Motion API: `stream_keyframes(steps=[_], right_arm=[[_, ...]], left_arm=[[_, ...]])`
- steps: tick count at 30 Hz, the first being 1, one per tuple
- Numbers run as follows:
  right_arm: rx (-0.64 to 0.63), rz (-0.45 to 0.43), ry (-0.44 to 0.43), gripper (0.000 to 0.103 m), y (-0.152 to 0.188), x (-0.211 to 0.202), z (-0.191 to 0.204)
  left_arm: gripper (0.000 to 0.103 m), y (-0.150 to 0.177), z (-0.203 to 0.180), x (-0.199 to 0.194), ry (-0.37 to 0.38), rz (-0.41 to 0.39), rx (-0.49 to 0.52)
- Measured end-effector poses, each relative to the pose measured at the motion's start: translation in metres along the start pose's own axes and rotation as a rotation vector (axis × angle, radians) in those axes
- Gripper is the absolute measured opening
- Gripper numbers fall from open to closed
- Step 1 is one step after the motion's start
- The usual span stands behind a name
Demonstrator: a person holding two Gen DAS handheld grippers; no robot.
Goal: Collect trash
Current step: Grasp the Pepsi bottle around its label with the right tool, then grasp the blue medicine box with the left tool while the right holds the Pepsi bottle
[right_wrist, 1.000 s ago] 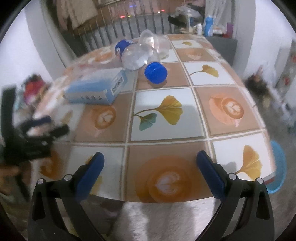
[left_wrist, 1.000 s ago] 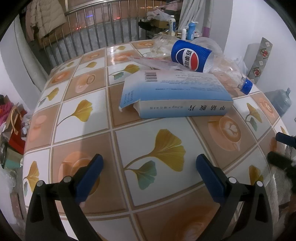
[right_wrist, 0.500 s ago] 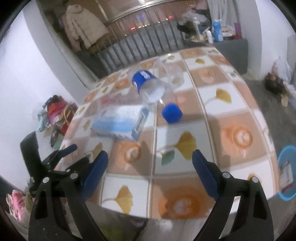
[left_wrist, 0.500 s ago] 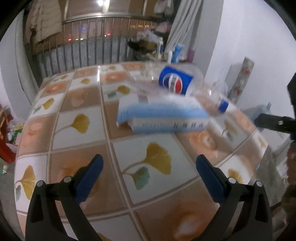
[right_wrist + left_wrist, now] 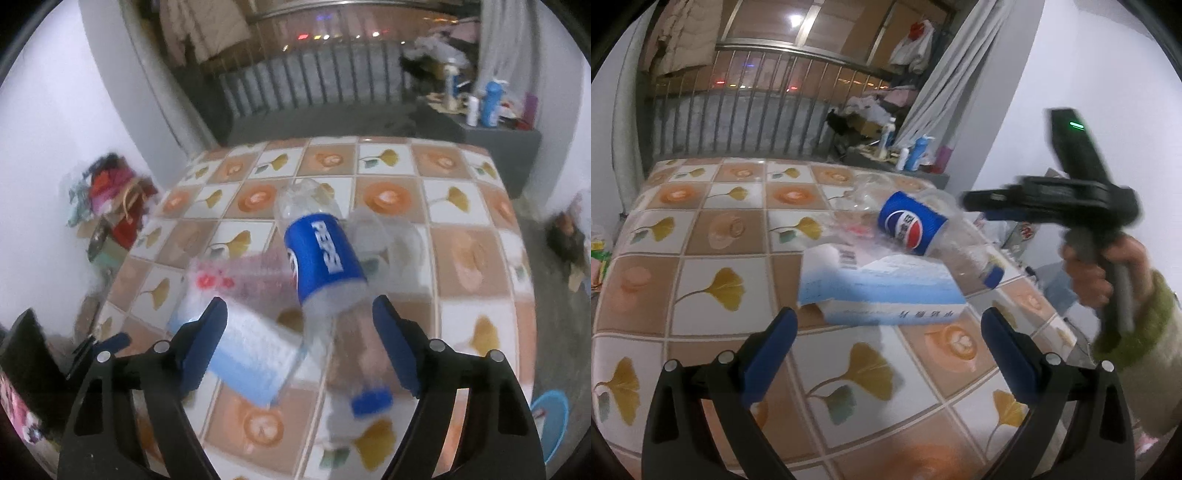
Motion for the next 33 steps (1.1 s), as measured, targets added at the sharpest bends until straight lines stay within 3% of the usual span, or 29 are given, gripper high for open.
stream_keyframes(steps=[6, 13, 16, 25, 33], right_arm=[[-0.036, 0.136, 0.083, 0.074, -0.007, 0.041, -0.006], [-0.092, 0.243, 0.179, 0.071, 0.000, 0.070, -0.011], [-0.117, 0.271, 0.197, 0.061, 0.006, 0.074, -0.012], [-0.062, 0.212, 0.161, 0.059, 0.008, 0.051, -0.014], [0.000, 0.124, 0.064, 0.059, 0.021, -0.005, -0.007]], left_arm=[[0.098, 0.001, -0.005, 0.001, 0.060, -0.009, -0.033], [0.096, 0.006, -0.003, 0.002, 0.062, -0.010, -0.026], [0.093, 0.009, -0.002, 0.002, 0.066, -0.001, -0.046], [0.087, 0.012, -0.002, 0.002, 0.060, 0.010, -0.054], [0.079, 0.011, 0.005, 0.001, 0.038, 0.006, -0.069]])
Point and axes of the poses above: each gripper's, at about its wrist camera, not at the fingertips, and x roughly the way its jaws point, z to its left, y to its underside, the point moved 9 cm from there along x, roughly the way its jaws point, and after that the axes turned 2 degrees about x, right-handed, at the moved point
